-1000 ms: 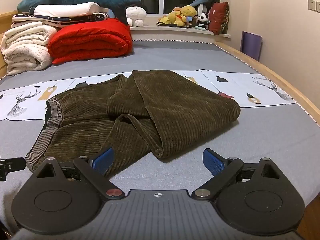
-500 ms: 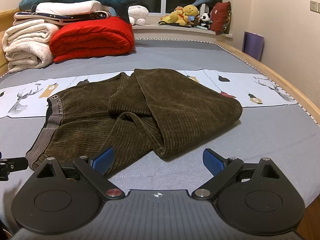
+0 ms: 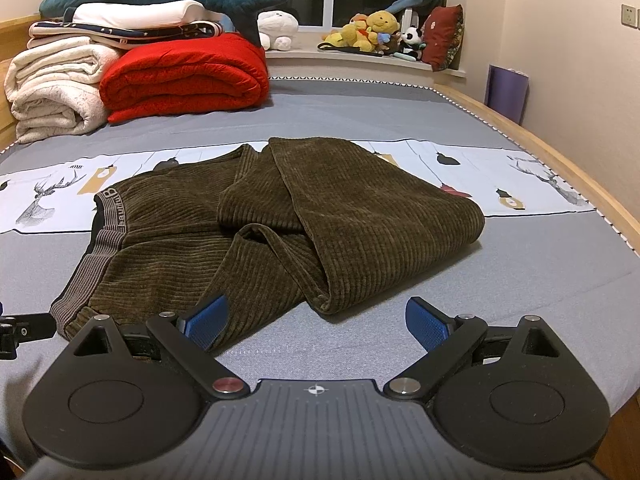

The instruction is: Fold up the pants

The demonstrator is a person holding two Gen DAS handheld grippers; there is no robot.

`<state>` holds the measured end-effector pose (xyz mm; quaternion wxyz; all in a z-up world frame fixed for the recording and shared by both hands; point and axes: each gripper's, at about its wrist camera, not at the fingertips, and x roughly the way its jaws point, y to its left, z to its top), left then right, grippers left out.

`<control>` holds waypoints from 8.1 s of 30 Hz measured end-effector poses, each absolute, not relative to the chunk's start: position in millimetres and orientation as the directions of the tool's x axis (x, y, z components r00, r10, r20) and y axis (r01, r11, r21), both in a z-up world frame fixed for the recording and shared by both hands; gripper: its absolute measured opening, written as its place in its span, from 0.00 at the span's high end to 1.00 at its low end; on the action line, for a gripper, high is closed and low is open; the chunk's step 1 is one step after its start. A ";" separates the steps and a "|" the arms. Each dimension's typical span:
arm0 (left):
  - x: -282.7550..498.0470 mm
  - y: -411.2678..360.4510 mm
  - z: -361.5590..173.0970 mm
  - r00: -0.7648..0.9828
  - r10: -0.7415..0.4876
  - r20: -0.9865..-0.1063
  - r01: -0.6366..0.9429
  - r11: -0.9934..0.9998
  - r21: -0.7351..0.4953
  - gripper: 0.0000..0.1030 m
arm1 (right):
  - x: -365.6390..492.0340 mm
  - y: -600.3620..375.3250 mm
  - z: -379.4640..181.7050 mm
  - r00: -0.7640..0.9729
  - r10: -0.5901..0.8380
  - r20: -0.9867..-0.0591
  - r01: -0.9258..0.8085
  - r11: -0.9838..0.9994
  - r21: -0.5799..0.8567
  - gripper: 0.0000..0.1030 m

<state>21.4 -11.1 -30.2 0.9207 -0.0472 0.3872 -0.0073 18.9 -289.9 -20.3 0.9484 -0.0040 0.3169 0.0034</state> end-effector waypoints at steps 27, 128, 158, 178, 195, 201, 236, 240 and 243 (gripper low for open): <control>20.9 -15.6 -32.5 0.692 -0.051 -0.720 -0.017 0.996 -0.087 0.00 | 18.4 -289.3 -21.0 0.800 0.003 -0.600 -0.010 1.000 -0.010 0.07; 203.2 112.0 -115.5 0.645 -0.454 -0.615 -0.111 0.740 -0.663 0.26 | 23.6 -376.4 6.8 0.829 0.003 -0.560 0.115 0.978 0.174 0.48; 134.7 183.2 -60.2 0.719 0.105 -0.687 -0.409 0.863 -0.297 0.72 | 16.0 -353.2 9.5 0.845 0.011 -0.534 0.104 0.977 0.186 0.48; 126.5 89.4 -61.7 0.627 0.065 -0.776 -0.192 0.979 -0.073 0.61 | 119.0 -193.0 -19.3 0.773 0.121 -0.623 -0.148 0.989 0.009 0.48; 121.2 83.0 -75.9 0.608 0.064 -0.791 -0.146 0.989 -0.031 0.60 | 188.9 -193.2 -20.6 0.683 -0.101 -0.724 -0.028 0.986 -0.164 0.90; 112.1 69.8 -71.8 0.600 0.023 -0.800 -0.095 0.995 -0.043 0.59 | 143.9 -348.2 -10.9 0.572 -0.299 -0.763 0.339 0.934 -0.112 0.91; 77.3 -12.5 -87.3 0.587 -0.064 -0.807 0.196 0.979 0.064 0.52 | 109.5 -431.8 -54.1 0.796 0.019 -0.605 -0.006 1.000 0.023 0.60; 74.2 -17.4 -87.5 0.595 -0.032 -0.803 0.166 0.983 0.084 0.52 | 125.8 -380.5 -61.9 0.772 0.159 -0.616 -0.256 0.964 -0.073 0.58; 70.8 -22.4 -87.8 0.604 0.002 -0.797 0.131 0.986 0.102 0.52 | 137.4 -346.5 -71.0 0.759 0.166 -0.629 -0.337 0.927 -0.162 0.58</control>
